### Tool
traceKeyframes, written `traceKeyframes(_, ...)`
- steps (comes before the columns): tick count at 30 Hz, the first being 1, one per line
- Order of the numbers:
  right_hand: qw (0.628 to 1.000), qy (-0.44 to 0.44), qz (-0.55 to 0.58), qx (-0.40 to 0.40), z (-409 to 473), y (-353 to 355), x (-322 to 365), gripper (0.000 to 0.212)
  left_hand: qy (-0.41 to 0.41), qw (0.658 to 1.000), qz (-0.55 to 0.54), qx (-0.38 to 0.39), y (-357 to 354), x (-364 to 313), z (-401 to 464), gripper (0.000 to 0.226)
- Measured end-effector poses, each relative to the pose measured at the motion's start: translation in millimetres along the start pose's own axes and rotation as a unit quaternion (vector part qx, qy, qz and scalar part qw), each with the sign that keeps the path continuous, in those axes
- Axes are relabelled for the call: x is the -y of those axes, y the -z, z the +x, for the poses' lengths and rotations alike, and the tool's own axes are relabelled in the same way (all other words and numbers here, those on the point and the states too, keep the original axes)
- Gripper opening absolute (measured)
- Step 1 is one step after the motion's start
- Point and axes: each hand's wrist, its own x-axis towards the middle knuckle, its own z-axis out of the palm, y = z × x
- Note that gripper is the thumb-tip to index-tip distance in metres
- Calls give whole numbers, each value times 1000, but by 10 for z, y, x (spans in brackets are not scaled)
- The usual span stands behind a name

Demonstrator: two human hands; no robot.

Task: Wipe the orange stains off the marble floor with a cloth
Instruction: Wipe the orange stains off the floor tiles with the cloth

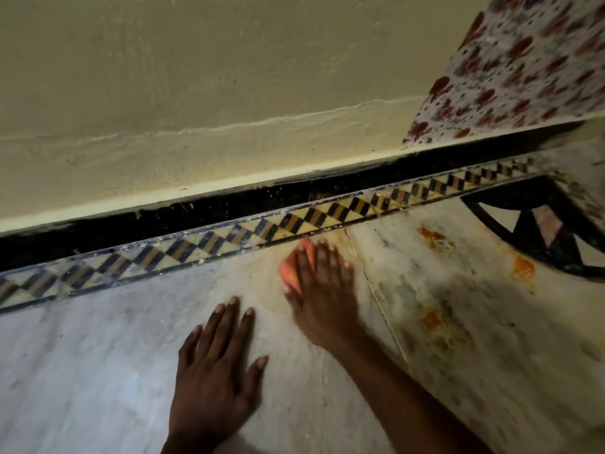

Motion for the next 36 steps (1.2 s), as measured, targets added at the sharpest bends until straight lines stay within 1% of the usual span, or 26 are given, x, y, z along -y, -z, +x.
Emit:
traceKeyframes(1,1000,-27,-7,-3,-93,6,-202,81,-2,1000,-1,-4,8,3,1,73)
traceKeyframes(2,997,-78,-19,-25,-61,35,-435,79,-2,1000,-1,-6,5,3,6,74)
traceKeyframes(4,975,-209,6,-70,281,152,-851,77,-5,1000,6,-7,-29,15,-9,74)
traceKeyframes(5,961,-266,45,-65,520,253,-992,77,-10,1000,9,-4,-36,15,-18,74)
traceKeyframes(6,951,-297,80,-47,753,354,-1050,75,-13,1000,9,-3,-38,20,-14,73)
traceKeyframes(7,947,-305,92,-31,926,402,-1039,75,-14,1000,10,-6,-38,26,-8,73)
traceKeyframes(8,954,-289,81,-24,1029,401,-982,75,-12,1000,12,-10,-41,21,-8,73)
traceKeyframes(10,982,-184,33,-19,901,338,-807,73,-8,1000,14,-6,-33,5,-13,73)
traceKeyframes(12,998,-62,-20,-11,306,172,-705,72,-9,1000,11,-2,-24,0,-10,73)
traceKeyframes(13,999,-29,-29,-2,-94,102,-722,71,-10,1000,13,1,-15,3,-16,73)
traceKeyframes(14,999,-25,-36,-5,-476,22,-808,71,-12,1000,15,4,-7,14,-9,73)
traceKeyframes(15,998,-52,-43,-18,-739,-3,-974,72,-14,1000,15,5,-16,7,-14,74)
traceKeyframes(17,987,-151,-32,-37,-779,99,-1327,74,-15,1000,15,2,-16,17,-18,74)
traceKeyframes(19,970,-239,0,-41,-375,206,-1542,78,-22,1000,19,1,-33,19,-22,74)
traceKeyframes(20,965,-257,27,-44,-116,251,-1564,78,-24,999,21,0,-40,13,-24,73)
traceKeyframes(22,970,-235,37,-40,223,270,-1356,74,-24,999,23,-3,-39,14,-18,73)
traceKeyframes(23,980,-193,29,-41,220,225,-1208,70,-23,999,24,-4,-28,2,-21,73)
traceKeyframes(25,996,-78,2,-35,-217,79,-968,64,-26,999,21,-2,1,-17,-38,73)
traceKeyframes(26,999,-38,-11,-35,-595,15,-918,63,-26,999,18,-1,15,-24,-51,73)
traceKeyframes(27,999,-26,-16,-35,-975,-48,-964,62,-26,1000,16,-4,30,-20,-51,73)
traceKeyframes(28,998,-45,-24,-38,-1299,-82,-1137,62,-27,1000,12,-8,8,-46,-62,73)
traceKeyframes(30,990,-135,-26,-40,-1457,-46,-1573,66,-35,999,16,-13,-19,-39,-64,72)
traceKeyframes(32,971,-233,18,-44,-1103,85,-1870,68,-43,999,23,-17,-45,1,-64,71)
traceKeyframes(33,963,-258,52,-53,-864,146,-1910,68,-45,999,23,-20,-62,9,-73,71)
traceKeyframes(35,964,-248,78,-46,-556,204,-1728,67,-39,999,29,-22,-53,8,-74,70)
traceKeyframes(36,974,-212,69,-41,-542,177,-1588,65,-34,999,30,-22,-56,-13,-72,70)
